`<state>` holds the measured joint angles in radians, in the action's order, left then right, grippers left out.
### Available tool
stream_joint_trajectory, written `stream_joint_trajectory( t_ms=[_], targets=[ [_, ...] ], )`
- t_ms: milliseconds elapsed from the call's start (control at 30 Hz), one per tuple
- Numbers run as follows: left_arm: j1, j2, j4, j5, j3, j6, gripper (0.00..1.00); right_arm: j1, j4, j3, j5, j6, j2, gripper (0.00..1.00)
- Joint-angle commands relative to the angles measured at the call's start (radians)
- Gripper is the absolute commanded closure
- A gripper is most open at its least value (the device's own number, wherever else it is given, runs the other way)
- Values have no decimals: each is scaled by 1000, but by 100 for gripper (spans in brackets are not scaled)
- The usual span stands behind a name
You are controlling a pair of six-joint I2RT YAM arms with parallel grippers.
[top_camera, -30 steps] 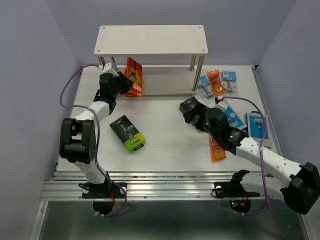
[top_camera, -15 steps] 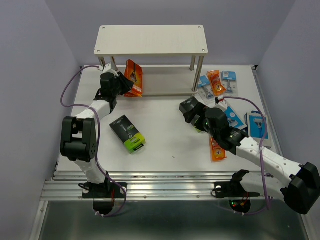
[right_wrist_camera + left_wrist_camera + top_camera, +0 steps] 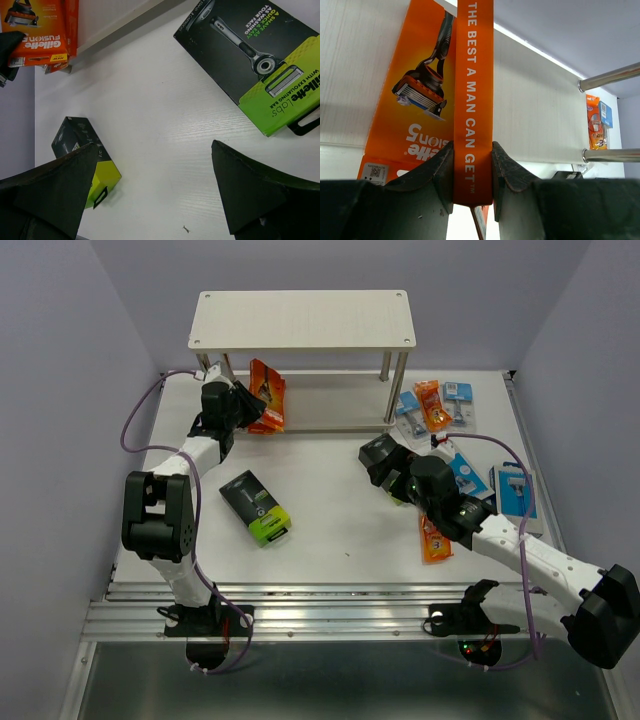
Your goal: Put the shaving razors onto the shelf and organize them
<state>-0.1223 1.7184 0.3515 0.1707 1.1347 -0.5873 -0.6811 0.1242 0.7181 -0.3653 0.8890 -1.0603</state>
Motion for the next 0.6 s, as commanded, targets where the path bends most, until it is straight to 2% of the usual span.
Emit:
stream_joint_trajectory(
  t_ms=[0, 433, 467, 533, 567],
  targets=[
    [9, -20, 0, -20, 57, -11, 62, 5, -21, -3, -31, -9, 20, 0],
    [9, -36, -66, -50, 71, -43, 50, 5, -21, -3, -18, 4, 14, 0],
    [9, -36, -68, -48, 71, -42, 48, 5, -21, -3, -15, 5, 14, 0],
    [9, -34, -86, -48, 82, -43, 27, 5, -21, -3, -15, 5, 14, 0],
    [9, -34, -88, -48, 80, -42, 27, 5, -21, -2, -15, 5, 13, 0]
  ],
)
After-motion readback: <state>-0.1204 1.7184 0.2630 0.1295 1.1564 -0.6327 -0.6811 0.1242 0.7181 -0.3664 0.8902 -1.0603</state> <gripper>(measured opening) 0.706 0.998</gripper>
